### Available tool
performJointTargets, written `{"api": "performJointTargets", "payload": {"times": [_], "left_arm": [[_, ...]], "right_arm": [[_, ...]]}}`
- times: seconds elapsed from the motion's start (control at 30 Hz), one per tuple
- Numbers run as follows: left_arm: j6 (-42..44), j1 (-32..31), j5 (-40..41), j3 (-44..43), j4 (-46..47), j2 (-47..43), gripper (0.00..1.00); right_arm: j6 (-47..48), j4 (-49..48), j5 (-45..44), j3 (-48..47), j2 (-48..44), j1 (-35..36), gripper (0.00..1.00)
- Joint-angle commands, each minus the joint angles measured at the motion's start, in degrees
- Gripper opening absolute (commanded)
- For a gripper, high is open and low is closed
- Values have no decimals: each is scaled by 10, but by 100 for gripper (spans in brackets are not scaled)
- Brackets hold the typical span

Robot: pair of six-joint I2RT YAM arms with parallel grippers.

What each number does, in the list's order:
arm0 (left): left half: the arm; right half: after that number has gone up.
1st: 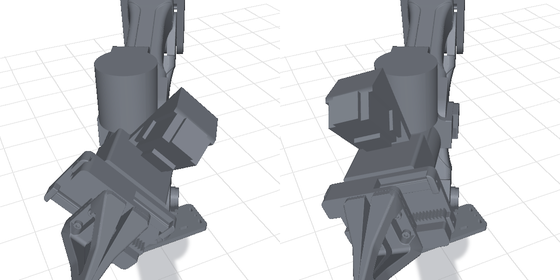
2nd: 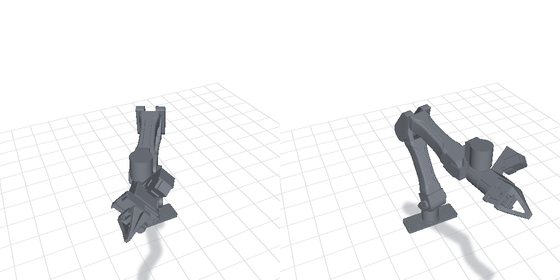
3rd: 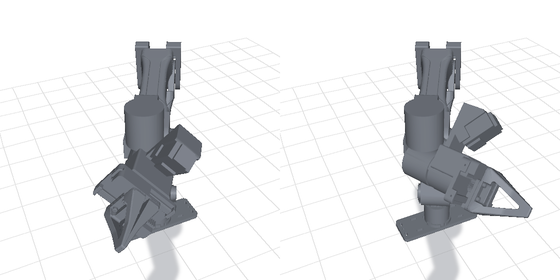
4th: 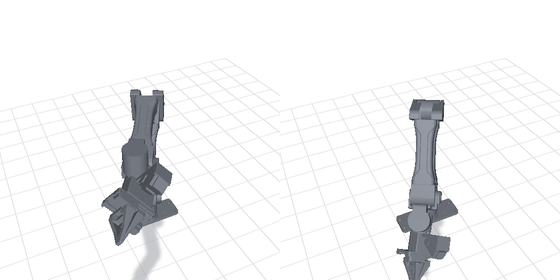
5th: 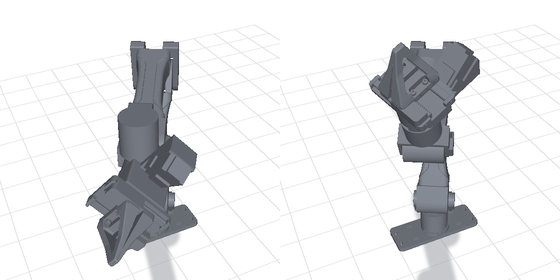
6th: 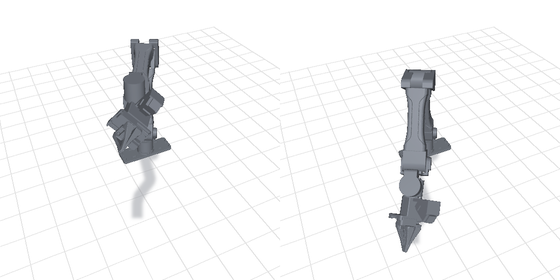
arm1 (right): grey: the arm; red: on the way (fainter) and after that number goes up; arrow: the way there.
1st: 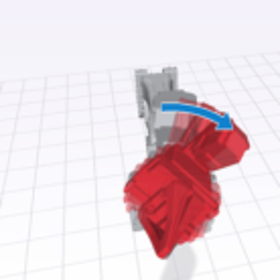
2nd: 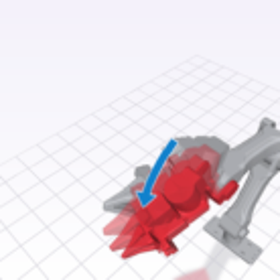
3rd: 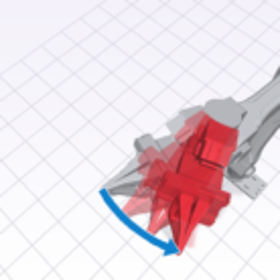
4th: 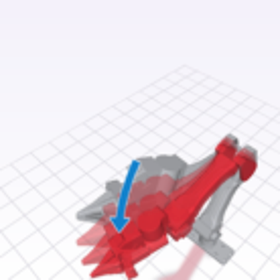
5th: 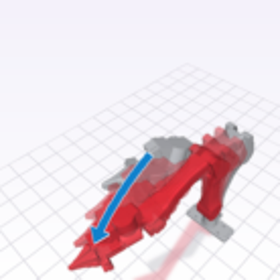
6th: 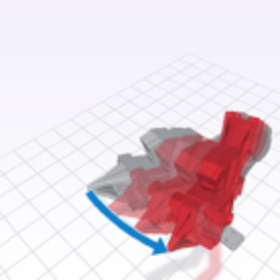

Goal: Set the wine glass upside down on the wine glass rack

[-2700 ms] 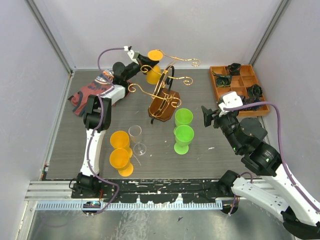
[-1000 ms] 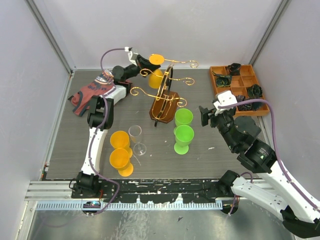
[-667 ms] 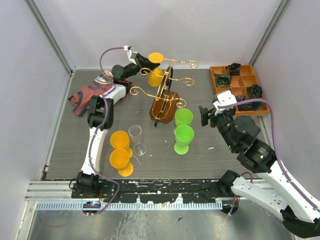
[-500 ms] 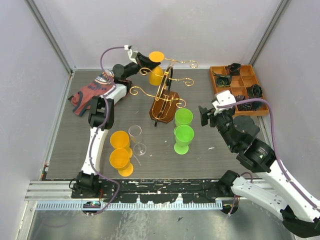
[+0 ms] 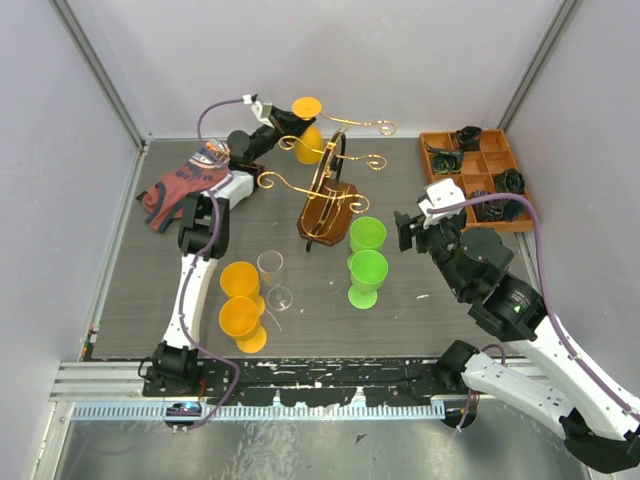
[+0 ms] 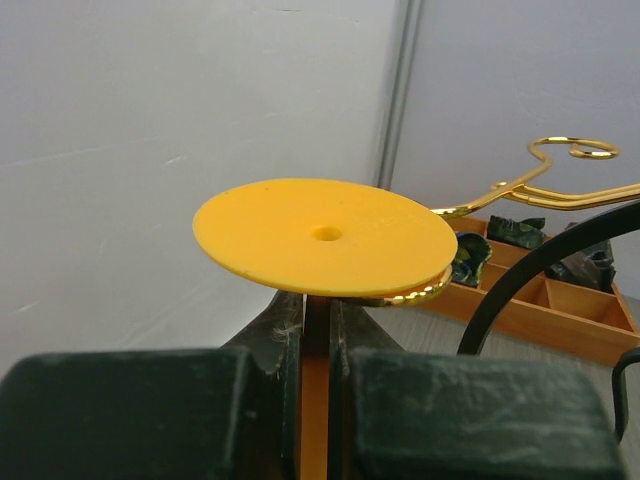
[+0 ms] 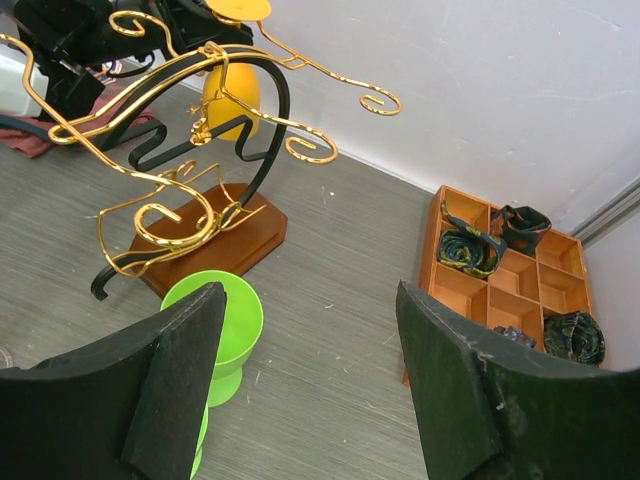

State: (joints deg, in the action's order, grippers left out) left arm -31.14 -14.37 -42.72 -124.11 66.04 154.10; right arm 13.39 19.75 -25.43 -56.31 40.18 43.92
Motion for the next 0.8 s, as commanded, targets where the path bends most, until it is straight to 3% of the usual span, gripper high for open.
{"api": "performJointTargets", "payload": {"times": [0.0,0.33,0.77], "left_arm": [[24,18,59,45,10,-28,0],[32,39,41,209,97,-127,0],[22,12,-2,252,112,-161,0]], "right_arm": [[12,-44,-1,-14,4,3,75],[17,-40,-2,-6,2,4,75],[22,-23,-18,-3,-20,3,75]]}}
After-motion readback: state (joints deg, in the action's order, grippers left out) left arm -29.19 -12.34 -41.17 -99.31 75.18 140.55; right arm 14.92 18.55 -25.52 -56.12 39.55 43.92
